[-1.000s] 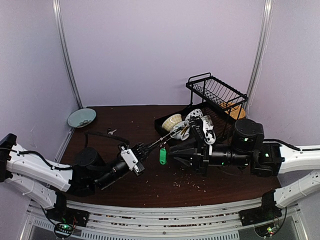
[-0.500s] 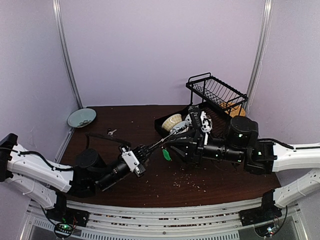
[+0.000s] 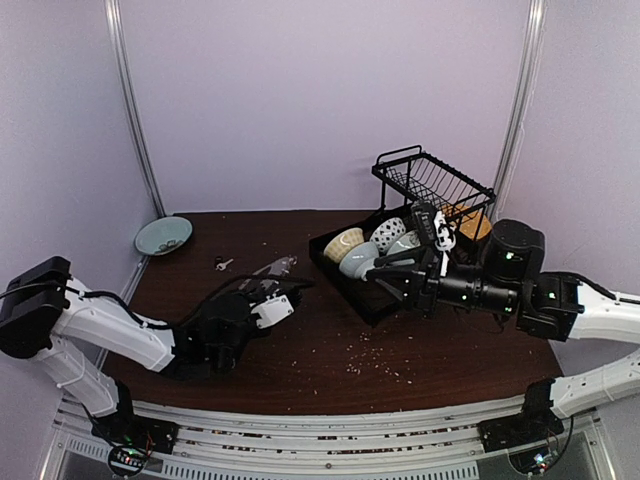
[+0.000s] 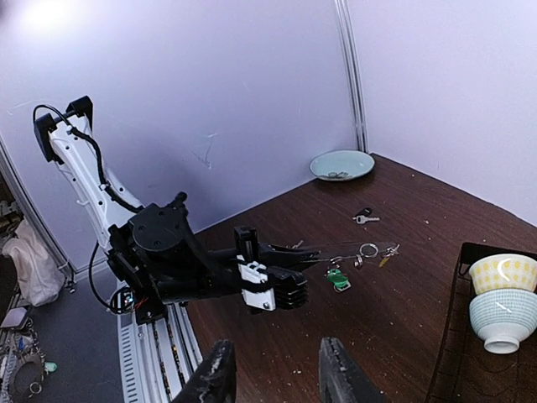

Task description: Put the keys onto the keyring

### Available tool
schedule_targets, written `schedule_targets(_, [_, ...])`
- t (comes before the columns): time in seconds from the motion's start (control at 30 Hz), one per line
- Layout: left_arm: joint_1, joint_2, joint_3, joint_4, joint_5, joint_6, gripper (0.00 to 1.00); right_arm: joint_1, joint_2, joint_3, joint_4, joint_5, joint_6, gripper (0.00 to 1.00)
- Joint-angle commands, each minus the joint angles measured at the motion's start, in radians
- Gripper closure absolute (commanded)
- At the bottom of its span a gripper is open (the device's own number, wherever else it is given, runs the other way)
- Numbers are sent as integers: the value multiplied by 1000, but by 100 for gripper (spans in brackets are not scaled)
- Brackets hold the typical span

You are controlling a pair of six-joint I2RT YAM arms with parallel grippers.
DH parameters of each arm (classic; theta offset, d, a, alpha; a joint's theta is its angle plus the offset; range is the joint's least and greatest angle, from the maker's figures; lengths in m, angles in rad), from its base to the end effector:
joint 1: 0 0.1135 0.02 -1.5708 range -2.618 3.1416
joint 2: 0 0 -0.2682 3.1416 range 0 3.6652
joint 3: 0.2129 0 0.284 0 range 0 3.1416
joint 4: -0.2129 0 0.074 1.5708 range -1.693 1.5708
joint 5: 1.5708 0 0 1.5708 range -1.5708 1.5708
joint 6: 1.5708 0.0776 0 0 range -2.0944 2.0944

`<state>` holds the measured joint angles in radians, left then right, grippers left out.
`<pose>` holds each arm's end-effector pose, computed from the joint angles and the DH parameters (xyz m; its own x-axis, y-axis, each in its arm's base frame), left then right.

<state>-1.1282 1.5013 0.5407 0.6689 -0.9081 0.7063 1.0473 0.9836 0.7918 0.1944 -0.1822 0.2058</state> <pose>0.1950 -0.2686 0.1529 0.0573 0.8115 -0.5815 0.2569 0.5509 0.7941 0.1406 0.2718 0.3432 -0.1913 0.0706 -0.9790 -0.9227 0.3272 0.2039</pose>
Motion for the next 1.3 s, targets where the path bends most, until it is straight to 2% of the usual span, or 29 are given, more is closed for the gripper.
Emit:
schedule_targets(0.0, [-13,91,26,-103,-29,-41,100,-8,2,-6,-66,35,-36,63])
schedule_targets(0.17, [-85,155,52,-136,19,-115,100,-9,-12,-2,-79,46,-51,62])
schedule_targets(0.23, [-105,151,67,-201,98,-166,100,-10,-22,-6,-83,52,-55,62])
schedule_targets(0.33, [-131,214,83,-270,131,-199,100,-12,-29,-10,-88,62,-59,61])
schedule_targets(0.4, [-164,259,108,-352,139,-235,87,-14,-30,-6,-98,79,-60,59])
schedule_targets(0.47, [-192,259,137,-445,212,-301,57,-19,-31,-1,-111,97,-61,57])
schedule_targets(0.53, [-198,207,163,-543,376,-376,37,-24,-33,4,-124,122,-62,54])
schedule_targets(0.67, [-195,31,183,-670,646,-459,18,-44,-40,22,-165,239,-58,49])
schedule_targets(0.7, [-181,-35,182,-691,728,-473,17,-55,-42,21,-171,267,-54,48])
schedule_targets(0.73, [-159,-84,176,-698,760,-492,6,-67,-45,19,-177,301,-50,47])
schedule_targets(0.77, [-130,-135,163,-685,741,-522,2,-83,-45,18,-184,334,-42,46])
schedule_targets(0.9, [154,-285,169,-668,732,-737,2,-179,-54,-4,-211,443,8,43])
schedule_targets(1.0, [366,-315,208,-718,659,-898,2,-287,-73,-42,-230,496,46,39])
schedule_targets(1.1, [502,-332,206,-736,595,-980,2,-433,-90,-97,-236,519,104,32])
schedule_targets(1.27, [790,-370,143,-723,589,-1089,2,-757,-124,-217,-176,491,211,22])
